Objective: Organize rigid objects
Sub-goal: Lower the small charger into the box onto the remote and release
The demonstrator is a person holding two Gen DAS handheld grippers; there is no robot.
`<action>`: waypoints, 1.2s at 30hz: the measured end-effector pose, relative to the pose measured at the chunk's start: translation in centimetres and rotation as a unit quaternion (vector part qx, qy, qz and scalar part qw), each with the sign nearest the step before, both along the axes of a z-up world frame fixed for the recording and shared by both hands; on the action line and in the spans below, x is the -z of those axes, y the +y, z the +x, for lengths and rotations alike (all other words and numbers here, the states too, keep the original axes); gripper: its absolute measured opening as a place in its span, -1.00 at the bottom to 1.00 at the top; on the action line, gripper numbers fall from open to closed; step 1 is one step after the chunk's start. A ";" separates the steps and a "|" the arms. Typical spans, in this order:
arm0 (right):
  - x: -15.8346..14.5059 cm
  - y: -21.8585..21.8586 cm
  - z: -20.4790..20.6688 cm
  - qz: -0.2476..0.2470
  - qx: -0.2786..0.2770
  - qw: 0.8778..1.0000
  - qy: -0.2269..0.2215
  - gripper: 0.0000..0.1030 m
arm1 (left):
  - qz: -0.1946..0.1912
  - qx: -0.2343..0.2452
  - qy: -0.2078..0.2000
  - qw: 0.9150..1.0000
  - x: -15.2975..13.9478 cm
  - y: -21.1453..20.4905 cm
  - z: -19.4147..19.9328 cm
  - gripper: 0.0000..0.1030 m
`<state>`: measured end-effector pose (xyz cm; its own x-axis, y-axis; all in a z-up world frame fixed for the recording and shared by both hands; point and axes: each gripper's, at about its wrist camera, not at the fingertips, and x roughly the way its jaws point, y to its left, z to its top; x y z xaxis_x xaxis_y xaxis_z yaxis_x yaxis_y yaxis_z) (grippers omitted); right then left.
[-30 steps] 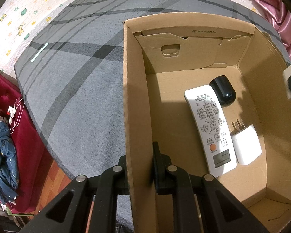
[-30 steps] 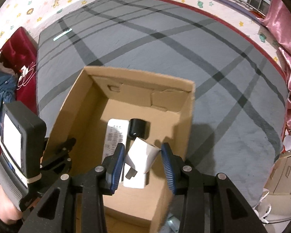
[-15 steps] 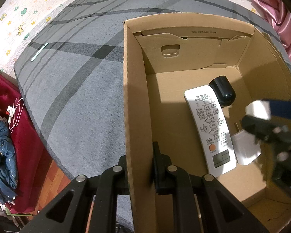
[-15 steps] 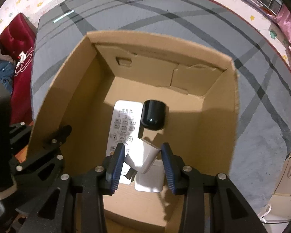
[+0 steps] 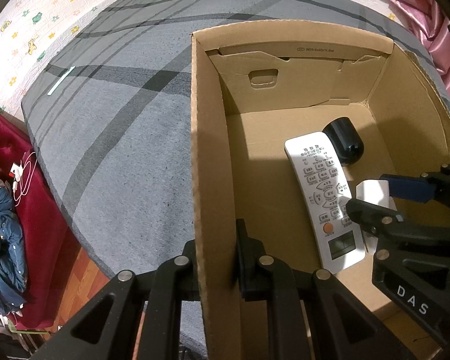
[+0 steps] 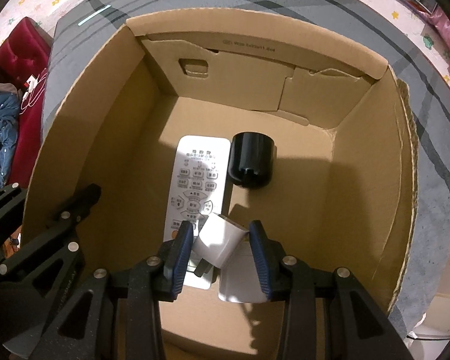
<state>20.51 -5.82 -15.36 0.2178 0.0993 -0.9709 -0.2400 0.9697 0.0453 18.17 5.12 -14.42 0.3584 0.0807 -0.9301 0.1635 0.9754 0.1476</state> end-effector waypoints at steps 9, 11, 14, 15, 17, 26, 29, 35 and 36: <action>0.6 0.6 0.2 0.006 -0.009 1.000 0.004 -0.03 | 0.002 0.000 -0.001 1.000 -0.1 -0.1 0.0 -0.71; 0.4 0.6 0.2 0.006 -0.009 1.000 0.002 0.03 | 0.004 0.001 -0.001 1.000 0.0 -0.1 0.0 -0.71; -0.1 0.4 0.1 0.006 -0.006 1.000 -0.006 0.10 | 0.003 0.001 -0.001 1.000 0.0 -0.1 0.0 -0.71; -0.4 0.3 0.0 0.007 -0.006 1.000 -0.008 0.11 | 0.004 0.001 -0.001 1.000 0.0 -0.1 0.0 -0.71; -0.8 0.3 0.0 0.009 -0.006 1.000 -0.014 0.12 | 0.005 0.000 -0.001 1.000 0.0 -0.1 0.0 -0.71; -3.8 -0.4 -0.6 0.008 -0.004 0.999 -0.045 0.12 | 0.006 0.001 -0.001 1.000 0.0 -0.2 -0.1 -0.71; -4.9 -1.2 -0.8 0.009 0.003 0.999 -0.054 0.14 | 0.006 0.001 -0.001 1.000 0.0 -0.2 -0.1 -0.72; -6.6 -3.5 -1.2 0.010 0.023 0.997 -0.073 0.37 | 0.008 0.001 -0.001 1.000 -0.1 -0.3 -0.1 -0.72; -6.9 -4.0 -1.2 0.010 0.026 0.997 -0.074 0.40 | 0.008 0.001 -0.001 1.000 -0.1 -0.3 -0.1 -0.72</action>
